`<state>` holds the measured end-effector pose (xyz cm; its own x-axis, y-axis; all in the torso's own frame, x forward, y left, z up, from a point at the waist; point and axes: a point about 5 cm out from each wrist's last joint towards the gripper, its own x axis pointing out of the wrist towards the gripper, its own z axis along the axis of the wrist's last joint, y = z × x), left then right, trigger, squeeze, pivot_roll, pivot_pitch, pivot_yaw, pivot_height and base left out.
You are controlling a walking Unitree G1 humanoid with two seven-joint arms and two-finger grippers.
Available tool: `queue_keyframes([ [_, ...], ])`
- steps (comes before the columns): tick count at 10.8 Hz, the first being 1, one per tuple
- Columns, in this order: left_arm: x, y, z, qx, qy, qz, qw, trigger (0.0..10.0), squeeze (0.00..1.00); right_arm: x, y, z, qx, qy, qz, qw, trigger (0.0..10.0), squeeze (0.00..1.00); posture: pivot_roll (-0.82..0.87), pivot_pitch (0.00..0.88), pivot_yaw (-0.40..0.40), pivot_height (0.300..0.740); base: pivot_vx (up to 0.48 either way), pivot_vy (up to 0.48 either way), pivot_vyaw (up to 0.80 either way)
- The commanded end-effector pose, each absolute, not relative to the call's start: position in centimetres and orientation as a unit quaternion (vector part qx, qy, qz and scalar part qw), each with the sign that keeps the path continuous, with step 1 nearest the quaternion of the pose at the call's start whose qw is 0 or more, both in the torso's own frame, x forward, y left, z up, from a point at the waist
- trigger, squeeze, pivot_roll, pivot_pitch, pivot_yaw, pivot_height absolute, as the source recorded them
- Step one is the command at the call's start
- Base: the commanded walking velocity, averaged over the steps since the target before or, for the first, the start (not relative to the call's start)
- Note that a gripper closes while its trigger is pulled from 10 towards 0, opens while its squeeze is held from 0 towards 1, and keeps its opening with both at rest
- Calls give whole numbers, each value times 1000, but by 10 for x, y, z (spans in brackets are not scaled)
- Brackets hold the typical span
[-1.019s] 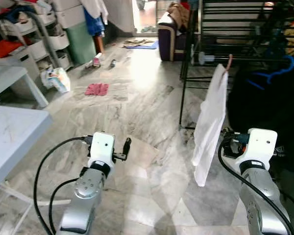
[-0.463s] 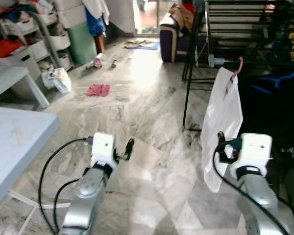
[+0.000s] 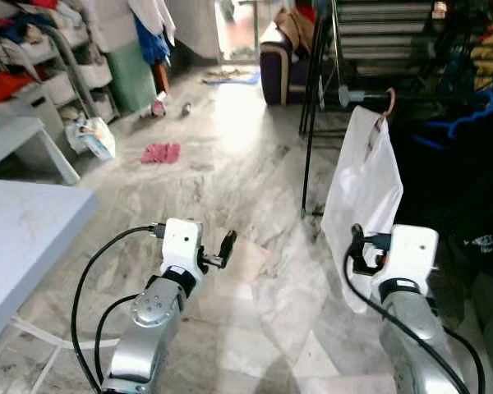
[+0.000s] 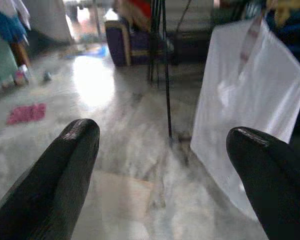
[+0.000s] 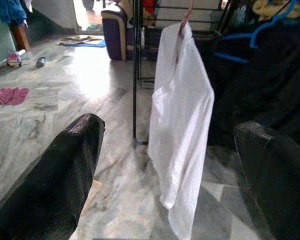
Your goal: Hang hanger
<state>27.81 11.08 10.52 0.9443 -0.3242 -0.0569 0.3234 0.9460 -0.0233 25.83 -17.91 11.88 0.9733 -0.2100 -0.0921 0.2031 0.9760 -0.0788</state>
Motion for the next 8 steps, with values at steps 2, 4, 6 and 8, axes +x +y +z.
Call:
queue_keyframes([
  [2, 274, 115, 110, -46, 14, -151, 987, 10000, 0, 256, -188, 117, -46, 57, -128, 989, 10000, 0, -2, 3, 55, 740, 0, 0, 0],
  [4, 271, 126, 104, -22, 27, -127, 991, 10000, 0, 252, -195, 116, -33, 52, -134, 989, 10000, 1000, 1, 0, 40, 740, 0, 0, 0],
  [6, 278, 132, 108, -43, 26, -113, 992, 10000, 0, 259, -193, 118, -38, 54, -126, 990, 0, 0, -2, 0, 40, 740, 0, 0, 0],
  [8, 278, 128, 108, -41, 25, -122, 991, 10000, 0, 260, -193, 119, -33, 49, -132, 990, 0, 0, -14, 7, 53, 740, 0, 0, 0],
])
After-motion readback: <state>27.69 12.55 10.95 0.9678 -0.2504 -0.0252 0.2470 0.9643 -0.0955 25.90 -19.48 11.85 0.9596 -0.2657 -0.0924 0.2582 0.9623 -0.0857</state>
